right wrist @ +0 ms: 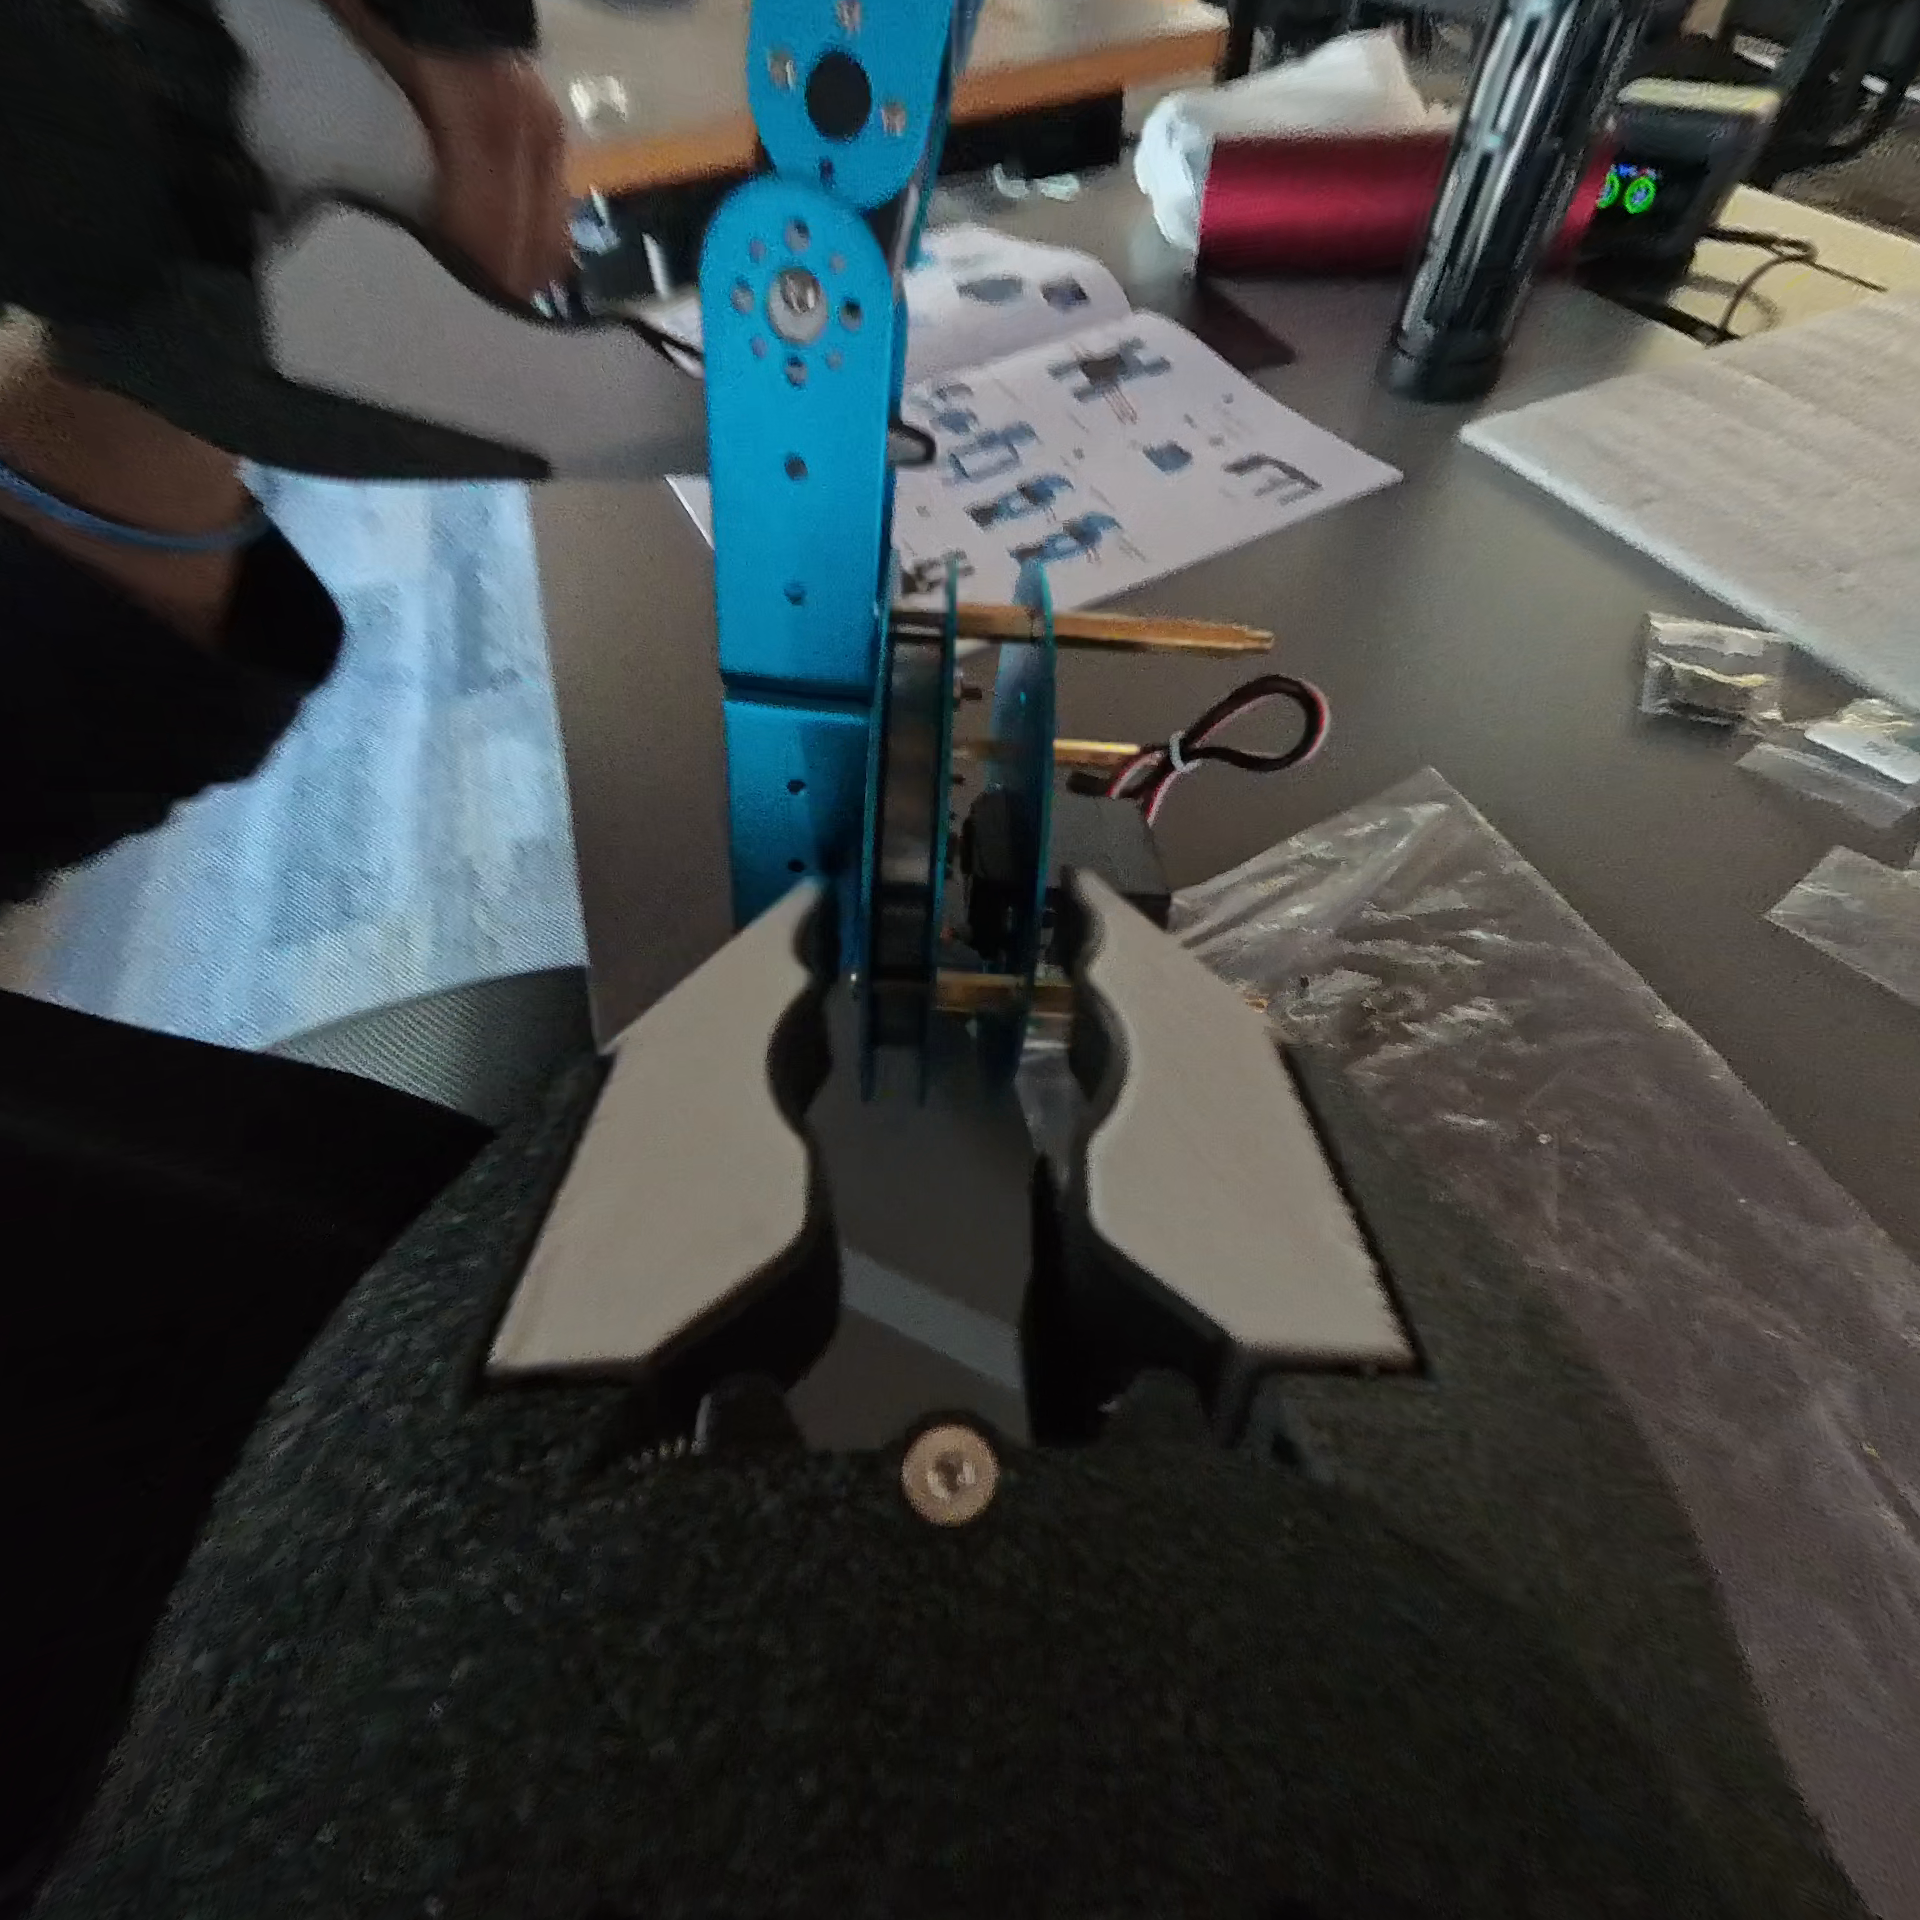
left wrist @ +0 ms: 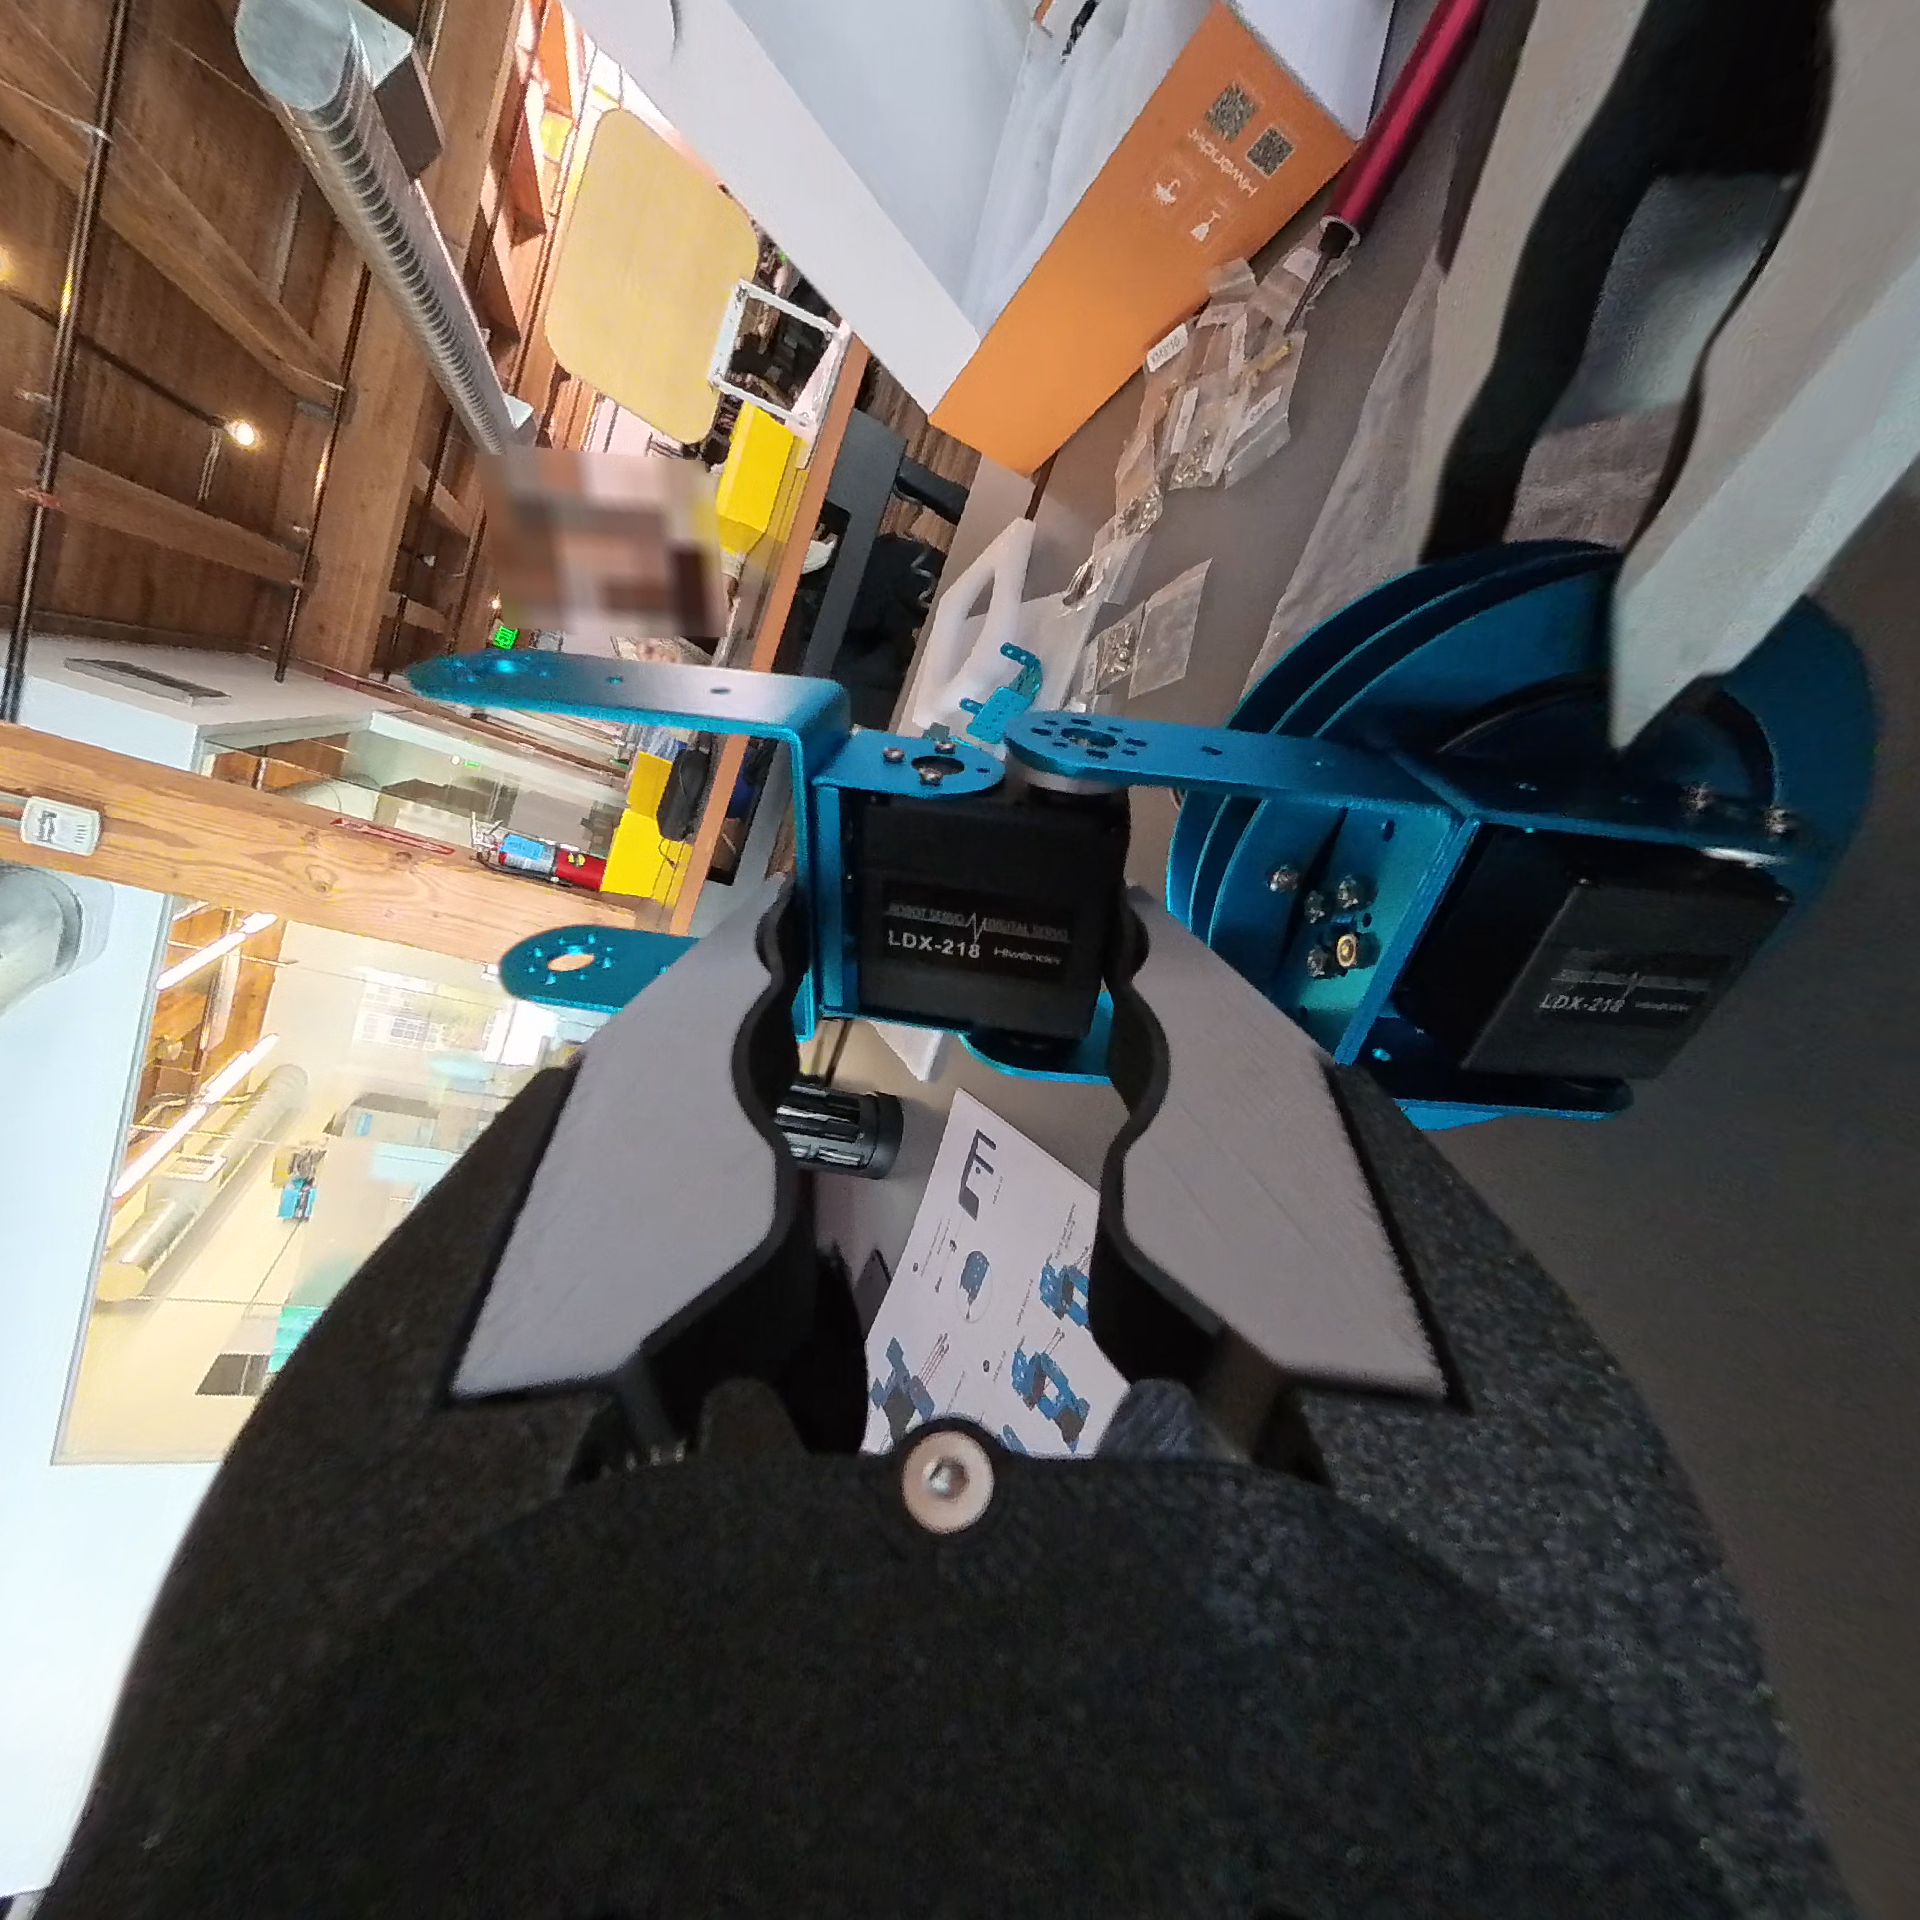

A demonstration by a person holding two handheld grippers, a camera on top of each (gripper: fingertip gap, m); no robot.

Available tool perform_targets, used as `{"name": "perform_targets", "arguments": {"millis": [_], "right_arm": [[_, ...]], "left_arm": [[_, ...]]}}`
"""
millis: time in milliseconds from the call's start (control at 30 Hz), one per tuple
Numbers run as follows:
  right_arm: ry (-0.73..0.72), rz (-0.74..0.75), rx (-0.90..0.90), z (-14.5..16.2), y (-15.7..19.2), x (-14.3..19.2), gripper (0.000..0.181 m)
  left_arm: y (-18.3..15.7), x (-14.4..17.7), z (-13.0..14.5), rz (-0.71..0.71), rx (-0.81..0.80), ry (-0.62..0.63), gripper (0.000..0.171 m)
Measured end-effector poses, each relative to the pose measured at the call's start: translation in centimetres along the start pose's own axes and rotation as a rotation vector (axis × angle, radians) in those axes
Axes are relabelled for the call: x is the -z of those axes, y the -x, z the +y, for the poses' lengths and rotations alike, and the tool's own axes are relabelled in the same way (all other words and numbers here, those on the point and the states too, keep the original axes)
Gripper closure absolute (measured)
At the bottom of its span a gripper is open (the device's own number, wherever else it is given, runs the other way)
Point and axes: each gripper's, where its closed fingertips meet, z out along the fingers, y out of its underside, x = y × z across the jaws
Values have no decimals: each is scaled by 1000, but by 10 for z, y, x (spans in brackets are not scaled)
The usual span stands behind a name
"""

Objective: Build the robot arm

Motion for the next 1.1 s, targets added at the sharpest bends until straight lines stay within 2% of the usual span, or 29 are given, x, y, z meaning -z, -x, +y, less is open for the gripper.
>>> {"name": "perform_targets", "arguments": {"millis": [33, 100, 233, 367, 500, 633, 733, 867, 1100], "right_arm": [[15, 15, 19, 2, -1, -2, 147], [15, 4, -35, 0, -2, -3, 149], [23, 35, -18, -7, -4, -1, 149], [24, 11, -3, -31, -2, 13, 149], [99, 34, 60, -58, -16, 40, 149], [191, 168, 73, -68, -49, 86, 149], [242, 298, 33, -59, -70, 115, 149], [338, 418, -72, -25, -86, 135, 150], [471, 468, -255, 33, -96, 144, 150]], "left_arm": [[0, 0, 0, -13, 1, 6, 115], [2, 0, 1, -45, 8, 35, 115], [4, -2, 11, -90, 42, 105, 116], [19, 3, 8, -124, 128, 79, 116], [44, 0, -18, -154, 164, 25, 116], [53, -37, -56, -127, 248, -50, 116], [39, -72, -78, -74, 334, -126, 115], [-2, -112, -91, 36, 467, -175, 115], [-72, -150, -96, 235, 601, -156, 115]]}}
